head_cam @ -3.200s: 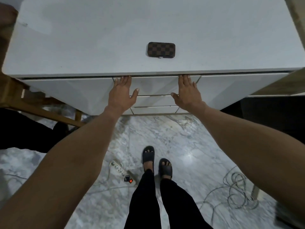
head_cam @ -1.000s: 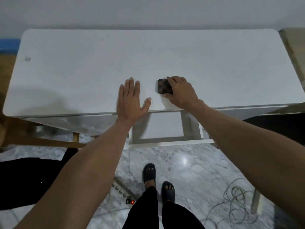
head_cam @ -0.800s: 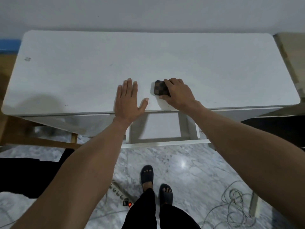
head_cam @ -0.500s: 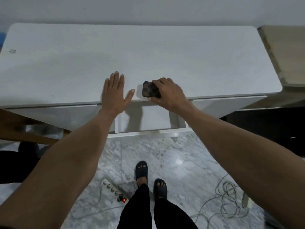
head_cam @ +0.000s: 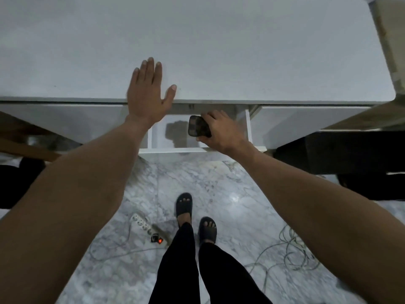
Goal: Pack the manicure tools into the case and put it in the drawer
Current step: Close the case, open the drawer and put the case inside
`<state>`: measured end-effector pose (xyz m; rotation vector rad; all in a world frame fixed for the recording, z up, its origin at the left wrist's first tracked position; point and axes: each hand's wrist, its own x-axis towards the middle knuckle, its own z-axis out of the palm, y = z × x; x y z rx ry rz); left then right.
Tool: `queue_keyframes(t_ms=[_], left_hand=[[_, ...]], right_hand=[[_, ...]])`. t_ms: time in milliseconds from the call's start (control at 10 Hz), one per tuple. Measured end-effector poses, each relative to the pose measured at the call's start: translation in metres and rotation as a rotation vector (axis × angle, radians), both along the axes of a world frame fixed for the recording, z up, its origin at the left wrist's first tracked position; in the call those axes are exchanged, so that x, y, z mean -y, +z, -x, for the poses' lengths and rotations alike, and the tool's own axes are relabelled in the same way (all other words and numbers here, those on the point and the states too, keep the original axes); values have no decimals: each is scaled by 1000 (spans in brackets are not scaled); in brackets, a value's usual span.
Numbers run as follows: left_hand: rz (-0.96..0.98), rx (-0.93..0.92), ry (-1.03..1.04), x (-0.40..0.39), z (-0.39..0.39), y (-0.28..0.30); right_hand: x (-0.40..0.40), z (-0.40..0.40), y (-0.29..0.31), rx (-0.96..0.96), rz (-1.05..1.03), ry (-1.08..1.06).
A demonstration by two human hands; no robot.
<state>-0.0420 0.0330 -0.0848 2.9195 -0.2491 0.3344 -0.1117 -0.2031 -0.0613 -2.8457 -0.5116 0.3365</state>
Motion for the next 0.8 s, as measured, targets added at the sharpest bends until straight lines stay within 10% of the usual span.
queue_keyframes(t_ms=[800], left_hand=[[-11, 239, 87, 1, -9, -22]], right_hand=[[-30, -51, -101, -374, 144, -48]])
